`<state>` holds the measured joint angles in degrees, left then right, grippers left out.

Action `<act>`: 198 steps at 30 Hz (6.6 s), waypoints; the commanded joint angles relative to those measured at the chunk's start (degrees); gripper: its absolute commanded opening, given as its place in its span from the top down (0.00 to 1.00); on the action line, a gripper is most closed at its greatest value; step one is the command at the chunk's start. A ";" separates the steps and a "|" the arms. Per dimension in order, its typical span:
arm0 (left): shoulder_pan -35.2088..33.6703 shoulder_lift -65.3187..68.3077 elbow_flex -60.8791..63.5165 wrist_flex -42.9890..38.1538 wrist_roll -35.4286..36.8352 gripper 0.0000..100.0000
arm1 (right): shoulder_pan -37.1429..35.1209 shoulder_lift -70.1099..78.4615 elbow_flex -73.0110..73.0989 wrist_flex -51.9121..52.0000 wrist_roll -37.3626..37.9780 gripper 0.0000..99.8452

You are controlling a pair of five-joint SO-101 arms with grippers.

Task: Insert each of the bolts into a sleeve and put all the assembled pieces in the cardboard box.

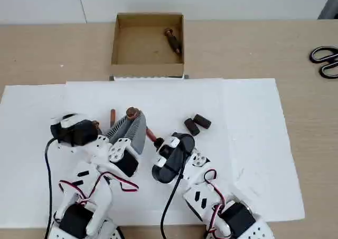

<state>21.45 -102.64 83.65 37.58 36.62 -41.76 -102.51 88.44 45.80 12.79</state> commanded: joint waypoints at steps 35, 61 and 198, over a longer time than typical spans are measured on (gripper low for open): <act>9.05 -0.70 6.29 12.48 -7.30 0.99 | -0.40 -0.22 -3.25 -3.82 0.70 1.00; 8.53 -0.79 1.45 12.31 -24.70 0.81 | -0.31 -0.22 -2.73 -3.56 0.70 1.00; -23.21 -0.79 12.62 12.04 -27.78 0.99 | 20.88 106.68 -105.67 50.42 11.34 0.94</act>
<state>-1.58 -102.99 96.57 49.80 8.75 -21.98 8.97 -21.45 96.44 21.58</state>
